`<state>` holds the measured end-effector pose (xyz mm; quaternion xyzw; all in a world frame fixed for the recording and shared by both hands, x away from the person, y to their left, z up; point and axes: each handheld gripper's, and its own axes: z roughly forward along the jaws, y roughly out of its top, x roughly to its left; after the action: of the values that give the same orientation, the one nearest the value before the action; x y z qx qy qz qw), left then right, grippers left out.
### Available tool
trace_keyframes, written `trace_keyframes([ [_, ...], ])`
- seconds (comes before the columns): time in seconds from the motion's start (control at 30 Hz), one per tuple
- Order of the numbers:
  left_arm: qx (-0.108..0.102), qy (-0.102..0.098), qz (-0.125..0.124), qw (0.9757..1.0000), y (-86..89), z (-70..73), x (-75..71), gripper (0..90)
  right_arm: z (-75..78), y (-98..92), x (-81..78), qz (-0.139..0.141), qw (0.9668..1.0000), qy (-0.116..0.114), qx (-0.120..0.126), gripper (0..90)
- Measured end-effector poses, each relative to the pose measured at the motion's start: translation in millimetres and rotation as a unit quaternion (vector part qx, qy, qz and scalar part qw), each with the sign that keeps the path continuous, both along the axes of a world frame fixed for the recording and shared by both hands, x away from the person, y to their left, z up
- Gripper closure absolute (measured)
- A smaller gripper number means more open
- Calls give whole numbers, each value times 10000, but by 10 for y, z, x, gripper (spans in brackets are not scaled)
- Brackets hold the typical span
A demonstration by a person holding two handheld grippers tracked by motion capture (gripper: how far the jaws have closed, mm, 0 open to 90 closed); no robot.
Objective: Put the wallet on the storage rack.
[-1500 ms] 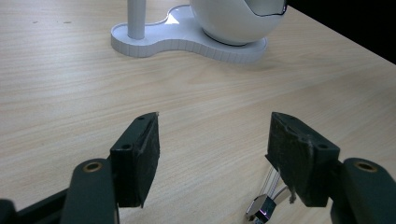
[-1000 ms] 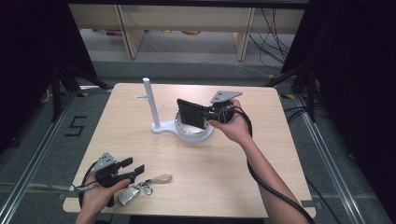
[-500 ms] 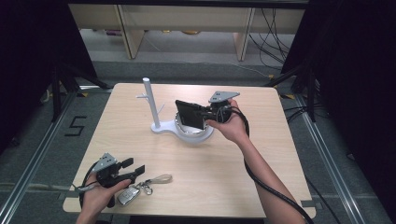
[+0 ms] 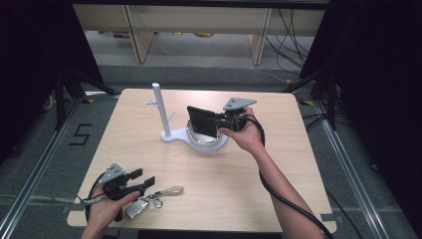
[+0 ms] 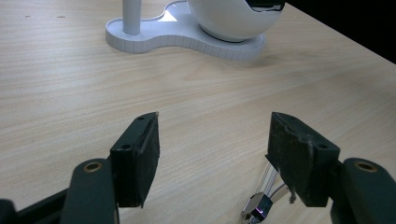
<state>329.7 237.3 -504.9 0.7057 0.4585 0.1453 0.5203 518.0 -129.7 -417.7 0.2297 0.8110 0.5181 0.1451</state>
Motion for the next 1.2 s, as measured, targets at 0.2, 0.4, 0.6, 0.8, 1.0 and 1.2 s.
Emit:
trace_keyframes([
  [0.2,3,0,-2,10000,-2,0,-1,339,-10,3,-19,-29,9999,-152,15,779],
  [0.4,28,26,39,10000,9,-3,-4,339,-65,-17,-47,17,9987,-492,122,782],
  [0.6,4,16,10,10000,8,-1,-2,339,-143,-31,-37,-110,9993,-365,44,776],
  [0.8,4,3,-6,10000,2,5,1,339,-219,-86,-14,-278,9995,64,-133,701],
  [1.0,-24,-6,-16,10000,2,37,-3,337,-139,-248,-74,-523,9977,362,-217,581],
  [1.2,-26,-33,-82,10000,-28,94,-2,319,-31,-608,-231,-807,9944,682,86,525],
])
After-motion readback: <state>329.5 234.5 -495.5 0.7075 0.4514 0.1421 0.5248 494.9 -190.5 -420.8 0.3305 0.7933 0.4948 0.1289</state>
